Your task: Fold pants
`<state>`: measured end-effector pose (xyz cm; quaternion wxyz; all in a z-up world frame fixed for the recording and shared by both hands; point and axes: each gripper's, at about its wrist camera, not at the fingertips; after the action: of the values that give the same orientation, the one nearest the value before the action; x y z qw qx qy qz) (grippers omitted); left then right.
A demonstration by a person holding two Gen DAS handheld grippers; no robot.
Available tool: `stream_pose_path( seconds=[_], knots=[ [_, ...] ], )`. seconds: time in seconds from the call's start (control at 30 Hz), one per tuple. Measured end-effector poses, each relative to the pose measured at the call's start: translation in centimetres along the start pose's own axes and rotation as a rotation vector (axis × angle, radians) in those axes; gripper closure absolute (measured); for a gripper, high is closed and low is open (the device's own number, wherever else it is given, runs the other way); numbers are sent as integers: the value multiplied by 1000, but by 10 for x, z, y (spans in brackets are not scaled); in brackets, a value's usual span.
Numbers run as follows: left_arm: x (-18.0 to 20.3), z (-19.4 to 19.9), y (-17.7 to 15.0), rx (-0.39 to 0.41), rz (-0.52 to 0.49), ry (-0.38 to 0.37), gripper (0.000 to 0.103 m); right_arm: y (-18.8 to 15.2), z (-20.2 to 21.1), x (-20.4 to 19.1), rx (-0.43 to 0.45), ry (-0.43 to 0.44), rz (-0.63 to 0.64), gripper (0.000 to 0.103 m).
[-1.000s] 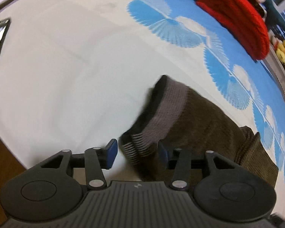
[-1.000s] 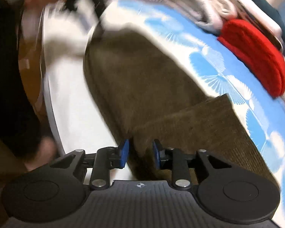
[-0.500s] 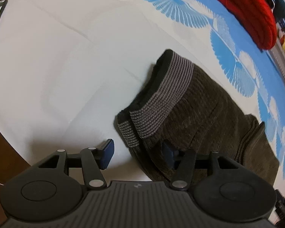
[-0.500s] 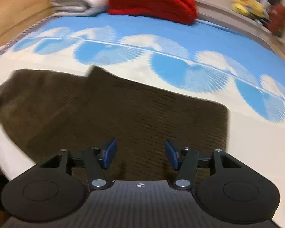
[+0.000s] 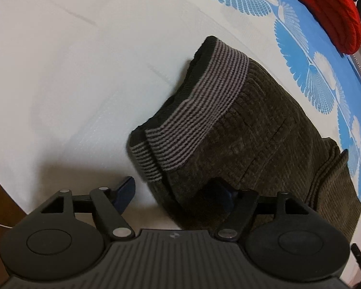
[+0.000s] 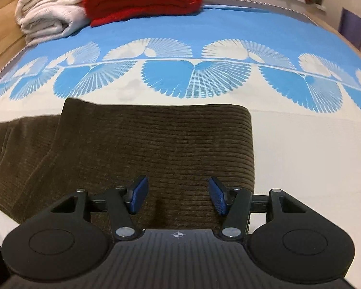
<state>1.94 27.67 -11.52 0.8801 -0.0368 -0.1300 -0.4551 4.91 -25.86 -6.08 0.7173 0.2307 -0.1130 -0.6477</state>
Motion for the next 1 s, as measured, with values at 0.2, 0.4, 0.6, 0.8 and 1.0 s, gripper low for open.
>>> stream_pose_path(
  seconds=[0.2, 0.4, 0.6, 0.8, 1.0],
  knots=[
    [27, 6, -6, 83, -22, 75, 68, 2, 3, 10, 7, 13, -34, 45],
    [111, 60, -33, 384, -257, 84, 86, 1, 3, 19, 0, 21, -60, 45],
    [224, 96, -102, 507, -604, -247, 93, 1, 11, 32, 43, 28, -108, 45],
    [324, 67, -201, 335, -1016, -518, 102, -7, 25, 80, 121, 48, -312, 45],
    [345, 28, -195, 240, -984, -384, 77, -21, 24, 118, 119, 95, -471, 45]
  ],
)
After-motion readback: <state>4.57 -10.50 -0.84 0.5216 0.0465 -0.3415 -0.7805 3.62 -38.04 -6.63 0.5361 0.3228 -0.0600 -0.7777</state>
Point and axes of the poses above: each gripper's, at about its wrist camera, not at the fingertips, and z roughly against the way its jaws point, x to its right, y to its top, and after that the axes turned 7 degrees about -x, right-handed
